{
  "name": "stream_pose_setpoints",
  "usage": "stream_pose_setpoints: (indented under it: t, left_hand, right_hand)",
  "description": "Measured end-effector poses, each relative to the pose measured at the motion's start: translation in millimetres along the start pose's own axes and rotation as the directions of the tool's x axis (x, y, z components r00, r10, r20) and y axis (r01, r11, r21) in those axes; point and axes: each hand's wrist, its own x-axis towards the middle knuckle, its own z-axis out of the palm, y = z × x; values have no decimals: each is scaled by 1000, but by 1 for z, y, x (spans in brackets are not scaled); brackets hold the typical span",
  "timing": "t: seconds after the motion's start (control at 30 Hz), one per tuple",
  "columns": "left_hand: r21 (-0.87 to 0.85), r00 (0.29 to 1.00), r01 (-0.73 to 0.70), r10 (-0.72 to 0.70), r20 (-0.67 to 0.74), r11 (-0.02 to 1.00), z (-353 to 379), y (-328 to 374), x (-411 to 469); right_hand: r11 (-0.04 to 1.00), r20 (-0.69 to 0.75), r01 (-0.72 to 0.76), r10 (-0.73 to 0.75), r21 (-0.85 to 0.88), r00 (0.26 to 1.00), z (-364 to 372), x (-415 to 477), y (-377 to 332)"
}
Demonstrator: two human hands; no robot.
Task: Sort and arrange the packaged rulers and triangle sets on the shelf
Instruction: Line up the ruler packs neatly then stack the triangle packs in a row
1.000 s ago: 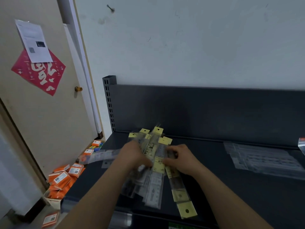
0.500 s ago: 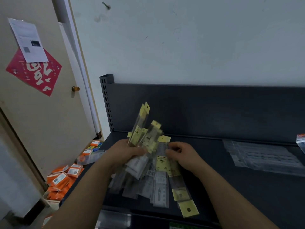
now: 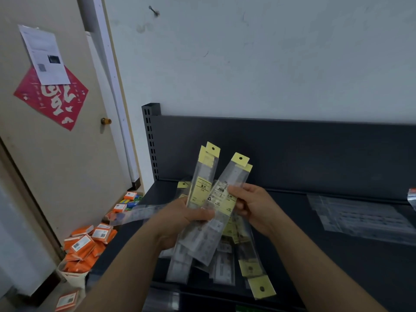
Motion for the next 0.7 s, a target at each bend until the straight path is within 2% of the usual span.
stream_pose_setpoints:
  t: [0.2,0.3,0.33,0.37,0.4,0.43,0.5,0.57,0.6,0.63,0.7]
  left_hand:
    - [-239,980,70,-22,199,969,18,-3,0]
    - [-260,982,76,-27,187,963,19,-7,2]
    - [-291,986,72,-24,166,954,15,-8,4]
    - [-321,991,71,-30,131,944,10,-8,5]
    - [-332,996,66,-42,80,941,4,-7,7]
    - [-297,999,50,-50,7,954,-2,-7,9]
    - [-141,991,20,-39,-131,990,-12,-9,10]
    - [-50,986,40,-47,-157,998,-14,-12,8]
    - [-69,991,66,-73,-109,995,-12,-12,7]
    - [-111,995,92,-97,-35,990,-9,-13,5]
    - [-181,992,121,-114,52,976,-3,-13,6]
  right_hand:
    - [999,97,-2,6,-39,995,5,-5,-1]
    - [999,19,-29,29,37,999,5,-5,0]
    - [999,-27,-35,35,24,999,2,-4,1]
    - [996,-88,-35,28,-78,996,-1,-2,3]
    - [961,-155,-41,-2,-274,988,-6,0,6]
    - [870,-200,-56,-50,-490,978,-10,2,10]
    - [631,-198,-104,-80,-769,977,-15,4,16]
    - [437,-179,-160,-1,-885,984,-13,3,21]
    - [355,-186,-186,35,-916,982,-10,2,22]
    - [301,-198,-204,51,-932,979,-7,1,22]
    - [260,-211,-214,38,-942,977,-2,0,24]
